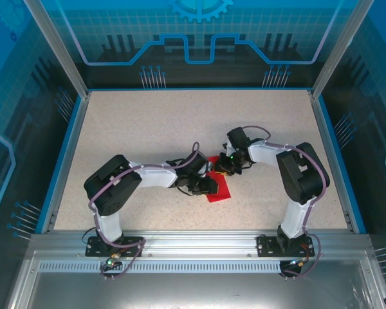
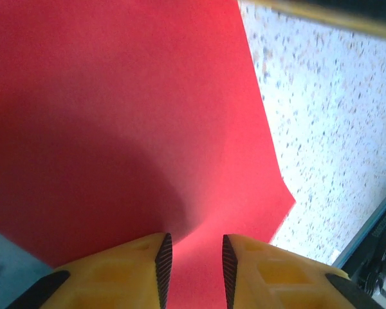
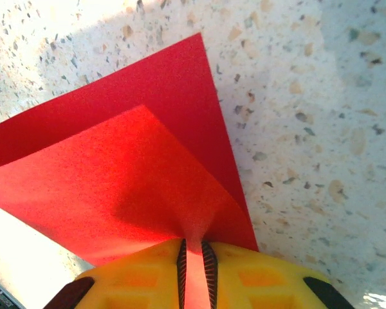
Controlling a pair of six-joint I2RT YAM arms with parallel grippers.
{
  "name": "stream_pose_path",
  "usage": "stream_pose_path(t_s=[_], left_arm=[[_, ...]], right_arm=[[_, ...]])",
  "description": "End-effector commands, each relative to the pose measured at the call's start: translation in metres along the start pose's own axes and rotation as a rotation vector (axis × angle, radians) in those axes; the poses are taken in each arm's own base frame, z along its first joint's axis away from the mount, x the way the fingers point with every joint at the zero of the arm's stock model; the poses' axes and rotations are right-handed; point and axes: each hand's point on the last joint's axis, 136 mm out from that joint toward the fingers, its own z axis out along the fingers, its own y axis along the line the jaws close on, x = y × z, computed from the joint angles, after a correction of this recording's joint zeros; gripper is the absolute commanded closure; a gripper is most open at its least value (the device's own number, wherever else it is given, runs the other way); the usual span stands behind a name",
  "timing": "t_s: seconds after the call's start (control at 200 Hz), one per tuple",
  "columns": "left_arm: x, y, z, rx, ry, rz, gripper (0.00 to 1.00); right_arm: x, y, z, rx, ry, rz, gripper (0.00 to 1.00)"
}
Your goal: Fold a paper plane with a square sheet of paper (fold left side to right side)
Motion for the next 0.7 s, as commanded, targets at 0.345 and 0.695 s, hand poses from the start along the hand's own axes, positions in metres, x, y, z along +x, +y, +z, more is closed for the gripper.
stream_pose_path(t_s=[0.345,0.695], left_arm=[[0.06,-0.002,0.005,-0.031,0.097,-0.027,0.69],[0.06,-0.022,-0.018,0.059,0.047,-0.015,0.67]], right_arm=[[0.008,-0.032,0.014,0.113,0.045,0.046,0.8],[0.006,-0.032,0.012,0.097,0.034,0.053,0.8]])
